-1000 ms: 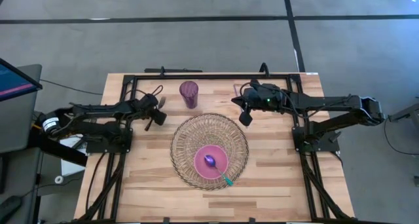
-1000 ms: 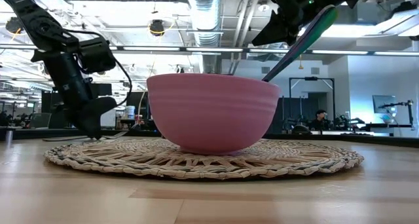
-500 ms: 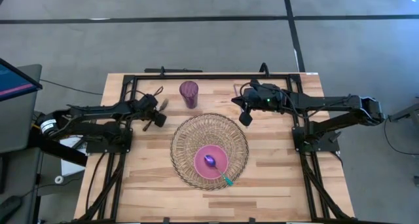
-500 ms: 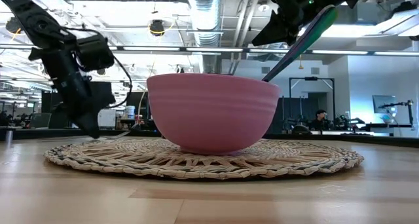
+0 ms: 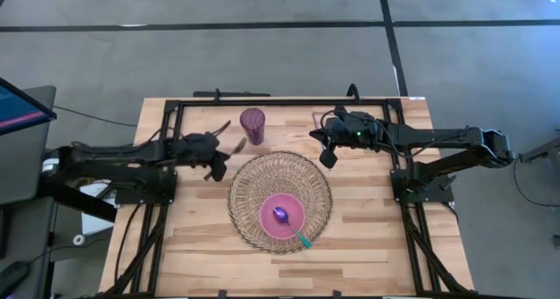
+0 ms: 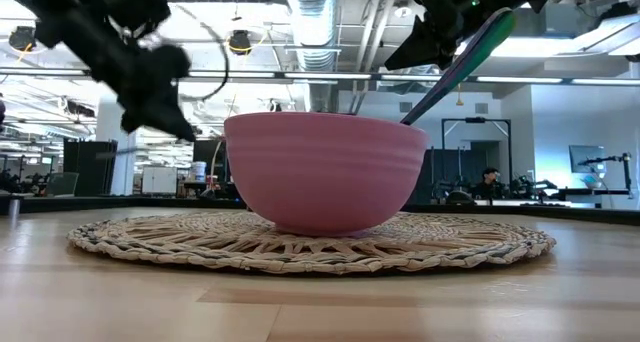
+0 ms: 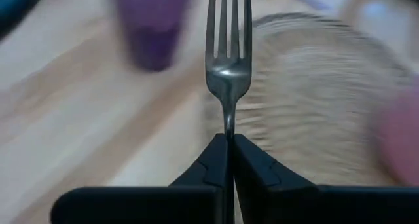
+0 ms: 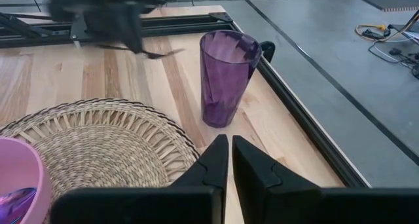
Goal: Pick & Place Utensil
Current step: Put the black fork into the pink bowl
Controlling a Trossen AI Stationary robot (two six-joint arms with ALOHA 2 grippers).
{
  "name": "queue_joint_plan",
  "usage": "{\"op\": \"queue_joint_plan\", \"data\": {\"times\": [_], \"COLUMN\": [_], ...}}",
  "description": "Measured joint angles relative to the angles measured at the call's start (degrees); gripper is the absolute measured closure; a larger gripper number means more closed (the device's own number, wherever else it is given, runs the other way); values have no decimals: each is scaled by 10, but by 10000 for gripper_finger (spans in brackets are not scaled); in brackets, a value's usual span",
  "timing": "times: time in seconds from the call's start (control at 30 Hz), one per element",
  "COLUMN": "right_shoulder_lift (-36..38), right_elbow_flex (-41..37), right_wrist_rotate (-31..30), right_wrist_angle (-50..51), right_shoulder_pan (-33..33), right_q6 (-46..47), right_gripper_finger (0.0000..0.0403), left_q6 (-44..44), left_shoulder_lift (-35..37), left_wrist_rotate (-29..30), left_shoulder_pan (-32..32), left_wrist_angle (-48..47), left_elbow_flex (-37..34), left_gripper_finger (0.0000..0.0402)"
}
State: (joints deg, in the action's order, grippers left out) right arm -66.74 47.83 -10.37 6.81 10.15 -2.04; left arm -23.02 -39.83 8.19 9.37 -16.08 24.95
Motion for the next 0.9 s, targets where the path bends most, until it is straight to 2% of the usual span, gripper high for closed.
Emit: {"op": "queue_joint_plan", "data": {"times": [0.23,0.33,0.5,0.6,0.7,0.9], "right_shoulder_lift": [0,0,0,0,0,0], "right_elbow_flex": [0,0,0,0,0,0], "right_wrist_rotate": [0,0,0,0,1,2], "right_wrist_angle": [0,0,0,0,0,0], "right_shoulder_pan": [0,0,0,0,0,0], "right_q6": [1,1,25,46,58,66], "right_gripper_finger": [389,387,388,386,385,389], "left_q6": [2,12,46,69,67,-48], "left_shoulder_lift": [-23,-62,-165,-235,-300,-402], "left_wrist_rotate": [6,6,3,-50,-139,-292], "left_shoulder_pan": [-155,-202,-238,-232,-217,-189], "left_wrist_angle": [67,129,135,131,99,55], "left_elbow_flex": [46,68,143,198,256,346], "left_gripper_finger": [390,391,388,387,387,386]}}
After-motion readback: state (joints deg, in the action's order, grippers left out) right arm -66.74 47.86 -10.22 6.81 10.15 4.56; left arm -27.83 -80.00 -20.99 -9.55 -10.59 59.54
